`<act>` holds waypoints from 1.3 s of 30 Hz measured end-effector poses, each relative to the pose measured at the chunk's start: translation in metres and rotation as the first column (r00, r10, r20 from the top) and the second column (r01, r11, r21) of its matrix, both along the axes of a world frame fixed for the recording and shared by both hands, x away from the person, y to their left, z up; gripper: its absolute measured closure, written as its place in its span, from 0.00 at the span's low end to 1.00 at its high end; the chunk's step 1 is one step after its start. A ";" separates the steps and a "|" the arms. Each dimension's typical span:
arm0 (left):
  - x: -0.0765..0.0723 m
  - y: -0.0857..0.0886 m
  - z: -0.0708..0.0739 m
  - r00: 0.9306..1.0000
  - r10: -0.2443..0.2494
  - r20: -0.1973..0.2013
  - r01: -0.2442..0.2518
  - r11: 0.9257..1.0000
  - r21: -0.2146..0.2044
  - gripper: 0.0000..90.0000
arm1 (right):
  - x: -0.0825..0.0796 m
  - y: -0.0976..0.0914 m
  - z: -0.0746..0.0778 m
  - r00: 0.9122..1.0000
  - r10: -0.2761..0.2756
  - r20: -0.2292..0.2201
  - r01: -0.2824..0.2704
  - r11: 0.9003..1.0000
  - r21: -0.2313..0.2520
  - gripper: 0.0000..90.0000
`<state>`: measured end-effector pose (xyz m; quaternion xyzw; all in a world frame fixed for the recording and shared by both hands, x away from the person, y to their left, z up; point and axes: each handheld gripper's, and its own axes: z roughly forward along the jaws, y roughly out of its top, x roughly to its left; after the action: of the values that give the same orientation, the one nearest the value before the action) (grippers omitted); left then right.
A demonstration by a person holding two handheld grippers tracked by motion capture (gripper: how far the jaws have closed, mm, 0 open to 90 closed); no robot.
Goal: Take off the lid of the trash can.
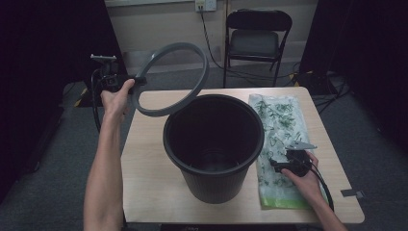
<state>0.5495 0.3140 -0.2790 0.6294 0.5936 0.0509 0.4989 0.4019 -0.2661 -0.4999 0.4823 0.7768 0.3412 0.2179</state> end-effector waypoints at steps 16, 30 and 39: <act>0.009 0.022 -0.036 0.979 0.187 -0.081 -0.183 0.982 0.054 0.88 | 0.000 0.000 0.000 1.000 0.000 0.000 0.000 1.000 -0.001 0.20; -0.010 0.026 -0.106 0.962 0.236 -0.135 -0.199 0.950 0.240 0.87 | 0.000 0.000 0.000 1.000 0.000 0.000 0.000 1.000 0.000 0.20; -0.017 0.026 -0.151 0.950 0.255 -0.179 -0.195 0.935 0.295 0.87 | 0.000 0.000 0.000 1.000 0.000 0.000 0.000 1.000 0.000 0.20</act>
<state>0.5321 0.3399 -0.4303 0.6215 0.6996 0.1215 0.3310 0.4019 -0.2661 -0.4999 0.4823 0.7768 0.3411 0.2182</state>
